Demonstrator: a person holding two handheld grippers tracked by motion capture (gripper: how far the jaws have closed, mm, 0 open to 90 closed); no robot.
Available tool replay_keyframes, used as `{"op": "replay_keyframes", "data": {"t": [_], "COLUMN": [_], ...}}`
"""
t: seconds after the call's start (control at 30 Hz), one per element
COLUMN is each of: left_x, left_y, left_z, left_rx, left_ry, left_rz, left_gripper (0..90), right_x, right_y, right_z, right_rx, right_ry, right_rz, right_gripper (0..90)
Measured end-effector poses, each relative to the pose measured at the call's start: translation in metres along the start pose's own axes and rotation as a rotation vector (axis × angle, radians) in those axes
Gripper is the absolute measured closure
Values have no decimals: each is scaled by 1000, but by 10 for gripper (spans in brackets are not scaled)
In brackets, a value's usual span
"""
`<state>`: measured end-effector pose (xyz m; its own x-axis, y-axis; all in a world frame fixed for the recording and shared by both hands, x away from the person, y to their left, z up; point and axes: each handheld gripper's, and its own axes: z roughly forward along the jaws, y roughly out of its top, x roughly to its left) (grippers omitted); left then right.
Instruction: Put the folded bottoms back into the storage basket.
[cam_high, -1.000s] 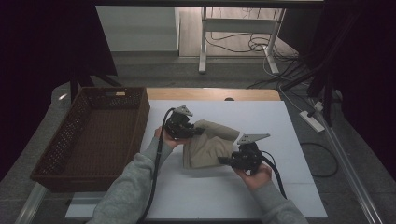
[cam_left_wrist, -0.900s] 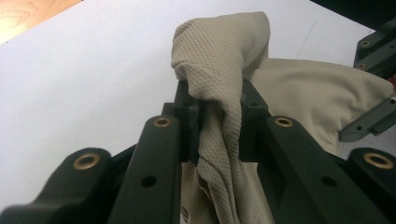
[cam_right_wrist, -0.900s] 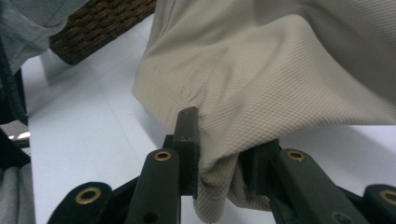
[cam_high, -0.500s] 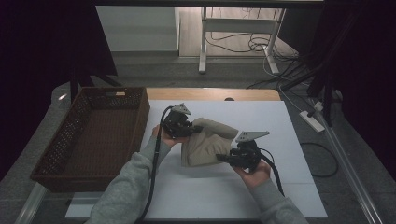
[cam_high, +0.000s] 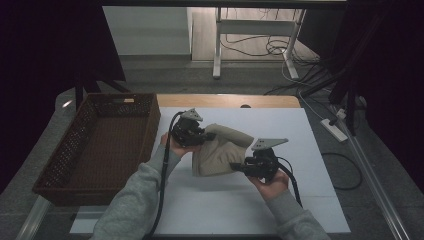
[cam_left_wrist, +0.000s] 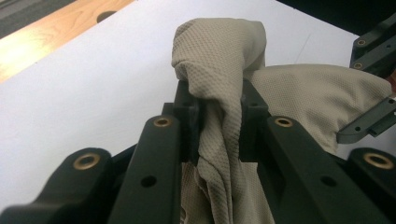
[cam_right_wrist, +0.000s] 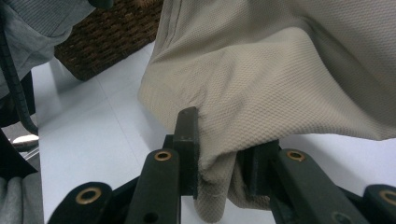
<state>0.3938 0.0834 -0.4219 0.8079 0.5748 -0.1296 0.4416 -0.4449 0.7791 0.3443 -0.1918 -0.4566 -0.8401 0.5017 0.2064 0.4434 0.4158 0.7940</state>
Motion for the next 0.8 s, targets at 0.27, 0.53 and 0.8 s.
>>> {"op": "replay_keyframes", "data": {"t": [0.27,0.53,0.8], "left_x": [-1,0,-1], "left_y": [3,5,6], "left_z": [-11,-22,-33], "left_rx": [-11,-28,-38], "left_ry": [16,33,47], "left_rz": [0,-2,-1], "left_gripper": [744,744,744], "right_x": [4,6,9], "right_y": [7,15,24], "right_z": [0,1,1], "right_rx": [-14,-24,-38], "right_ry": [7,15,25], "right_rz": [-15,-31,-44], "right_gripper": [704,705,705]}}
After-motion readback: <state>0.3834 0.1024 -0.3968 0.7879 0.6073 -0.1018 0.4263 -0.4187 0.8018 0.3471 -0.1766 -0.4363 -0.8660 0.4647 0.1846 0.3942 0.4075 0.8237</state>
